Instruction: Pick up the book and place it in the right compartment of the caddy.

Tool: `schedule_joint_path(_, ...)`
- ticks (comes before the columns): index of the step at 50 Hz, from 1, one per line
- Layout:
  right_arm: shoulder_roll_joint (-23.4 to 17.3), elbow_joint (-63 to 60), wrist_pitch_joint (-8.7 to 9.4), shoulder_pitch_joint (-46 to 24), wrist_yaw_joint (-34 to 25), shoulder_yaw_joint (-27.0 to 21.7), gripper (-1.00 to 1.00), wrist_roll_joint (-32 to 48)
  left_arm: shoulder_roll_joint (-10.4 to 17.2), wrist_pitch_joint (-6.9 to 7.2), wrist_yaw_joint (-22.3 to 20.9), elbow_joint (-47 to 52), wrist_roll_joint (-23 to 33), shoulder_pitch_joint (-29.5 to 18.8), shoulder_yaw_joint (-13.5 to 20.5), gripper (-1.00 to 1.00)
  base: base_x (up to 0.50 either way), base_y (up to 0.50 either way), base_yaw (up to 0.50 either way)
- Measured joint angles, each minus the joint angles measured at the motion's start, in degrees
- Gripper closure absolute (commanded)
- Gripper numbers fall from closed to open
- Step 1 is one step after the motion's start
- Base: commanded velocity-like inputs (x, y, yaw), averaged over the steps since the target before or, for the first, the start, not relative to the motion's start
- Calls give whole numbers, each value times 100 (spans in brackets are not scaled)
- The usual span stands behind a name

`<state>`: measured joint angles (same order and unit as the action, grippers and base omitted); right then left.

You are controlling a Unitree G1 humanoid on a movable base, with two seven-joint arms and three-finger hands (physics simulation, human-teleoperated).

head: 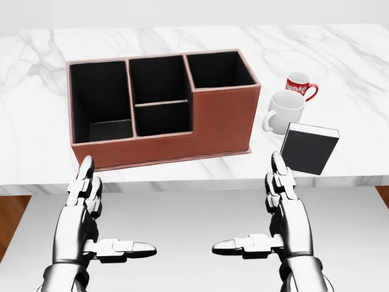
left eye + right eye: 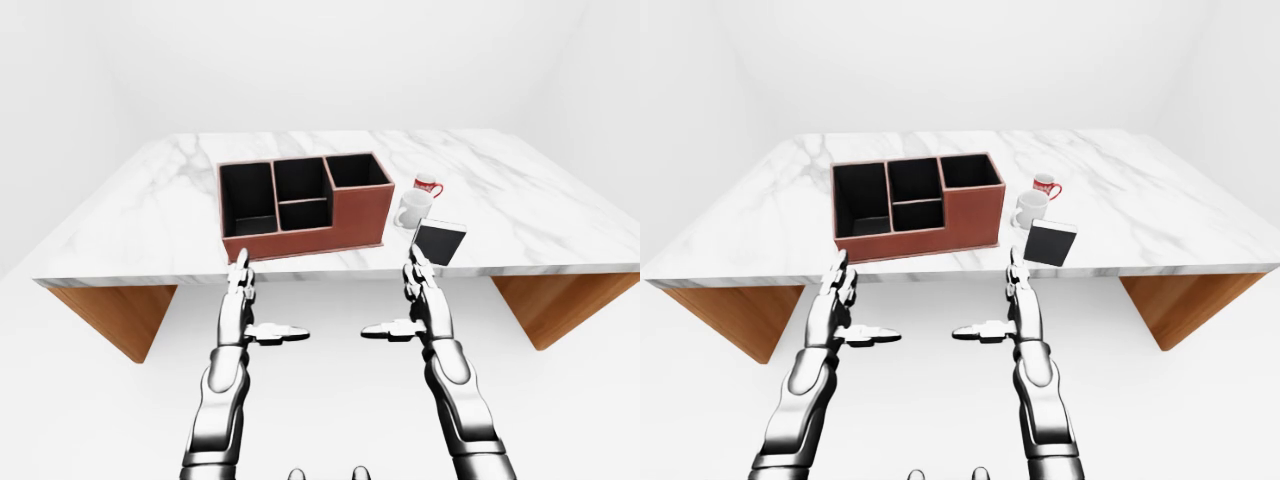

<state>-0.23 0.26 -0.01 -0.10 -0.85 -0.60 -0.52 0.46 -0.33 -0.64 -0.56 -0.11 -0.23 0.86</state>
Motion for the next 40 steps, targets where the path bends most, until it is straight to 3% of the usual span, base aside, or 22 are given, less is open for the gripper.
schedule_joint_path(15, -8, -56, 28, 5, -120, -45, -100, -175, 78, -67, -96, 110, 19, 24, 137, -100, 0, 0, 0)
schedule_joint_path(24, -61, -1083, 501, 122, -12, -324, -100, -524, 203, 287, -40, 918, -29, 34, 502, -100, 0, 0, 0)
schedule_joint_path(30, -121, -1881, 501, 283, 15, -798, -100, -956, 288, 533, 141, 1541, -135, -3, 893, -100, 0, 0, 0)
schedule_joint_path(40, -246, -3265, 501, 506, 146, -1975, -100, -1903, 464, 533, 722, 2364, -756, -108, 1710, -100, 0, 0, 0)
